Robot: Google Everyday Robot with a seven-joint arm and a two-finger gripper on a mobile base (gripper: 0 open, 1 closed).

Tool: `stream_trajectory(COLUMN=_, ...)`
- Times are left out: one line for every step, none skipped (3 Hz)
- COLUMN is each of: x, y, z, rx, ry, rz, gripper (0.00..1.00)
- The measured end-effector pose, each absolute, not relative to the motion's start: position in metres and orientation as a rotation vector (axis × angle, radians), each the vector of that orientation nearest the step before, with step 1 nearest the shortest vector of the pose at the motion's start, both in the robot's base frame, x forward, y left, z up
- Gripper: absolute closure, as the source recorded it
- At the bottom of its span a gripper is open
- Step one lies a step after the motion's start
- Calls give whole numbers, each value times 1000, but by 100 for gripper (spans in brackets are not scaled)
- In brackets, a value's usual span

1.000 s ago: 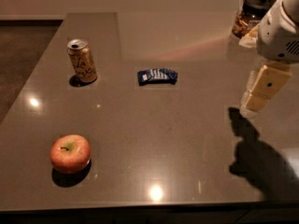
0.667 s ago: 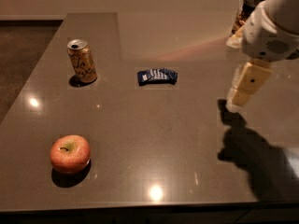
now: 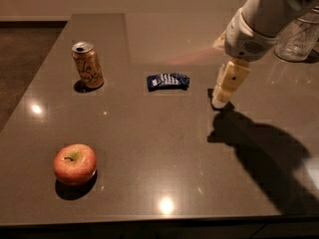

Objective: Move rxbar blueberry near apple

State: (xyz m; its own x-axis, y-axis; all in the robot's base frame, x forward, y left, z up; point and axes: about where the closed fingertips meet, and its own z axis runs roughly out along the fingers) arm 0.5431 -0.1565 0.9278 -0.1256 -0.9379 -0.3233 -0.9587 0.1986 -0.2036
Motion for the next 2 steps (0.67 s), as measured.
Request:
stream_trajectory(x=578, y=-136, z=910, rx=-1782, ry=2089, rz=134, gripper=0)
stream_trajectory(x=612, y=-116, z=888, rx=-1783, ry=2097, rz=208, gripper=0)
